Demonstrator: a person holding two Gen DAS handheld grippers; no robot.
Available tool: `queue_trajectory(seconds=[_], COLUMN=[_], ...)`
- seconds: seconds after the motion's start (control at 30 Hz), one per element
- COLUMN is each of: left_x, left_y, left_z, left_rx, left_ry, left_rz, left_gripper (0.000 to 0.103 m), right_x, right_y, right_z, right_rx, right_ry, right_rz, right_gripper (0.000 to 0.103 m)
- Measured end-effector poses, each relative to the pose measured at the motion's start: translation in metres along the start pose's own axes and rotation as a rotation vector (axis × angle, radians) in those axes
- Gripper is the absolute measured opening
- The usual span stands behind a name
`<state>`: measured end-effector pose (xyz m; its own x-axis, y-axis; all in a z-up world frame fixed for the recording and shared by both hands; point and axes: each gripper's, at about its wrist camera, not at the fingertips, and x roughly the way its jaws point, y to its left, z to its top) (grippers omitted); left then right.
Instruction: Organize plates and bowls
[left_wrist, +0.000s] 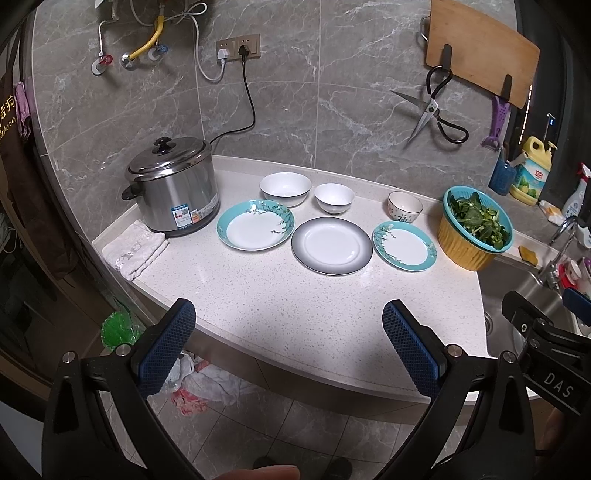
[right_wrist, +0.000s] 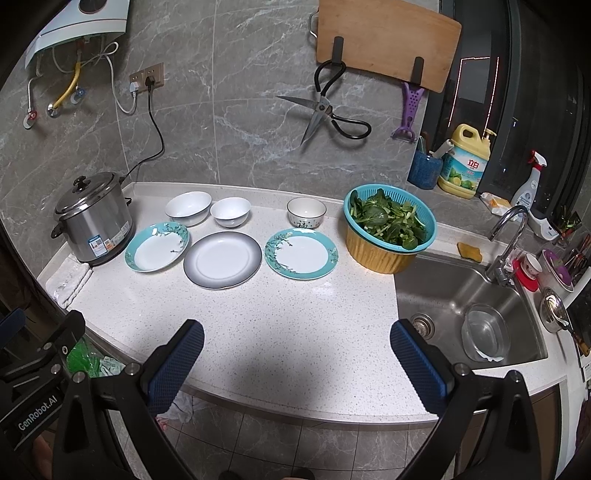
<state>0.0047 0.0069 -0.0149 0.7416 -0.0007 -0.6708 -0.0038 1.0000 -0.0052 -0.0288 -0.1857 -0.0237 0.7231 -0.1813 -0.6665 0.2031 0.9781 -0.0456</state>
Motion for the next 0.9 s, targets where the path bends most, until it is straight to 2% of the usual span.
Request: queue_trajectory(seconds=[0.23, 0.9], left_x=[0.011, 0.02], left_y=[0.003, 0.006], left_z=[-0.015, -0.01], left_rx=[0.001, 0.003], left_ry=[0.005, 0.016], left_rz=[-0.001, 0.001], left_gripper=[0.103, 0.103], right_x=[0.002, 0.007], right_y=[0.001, 0.003], right_z=[0.001, 0.002], right_rx=[-0.001, -0.001], right_ry=[0.001, 0.008], right_rz=[0.0, -0.002], right_gripper=[0.103, 0.103])
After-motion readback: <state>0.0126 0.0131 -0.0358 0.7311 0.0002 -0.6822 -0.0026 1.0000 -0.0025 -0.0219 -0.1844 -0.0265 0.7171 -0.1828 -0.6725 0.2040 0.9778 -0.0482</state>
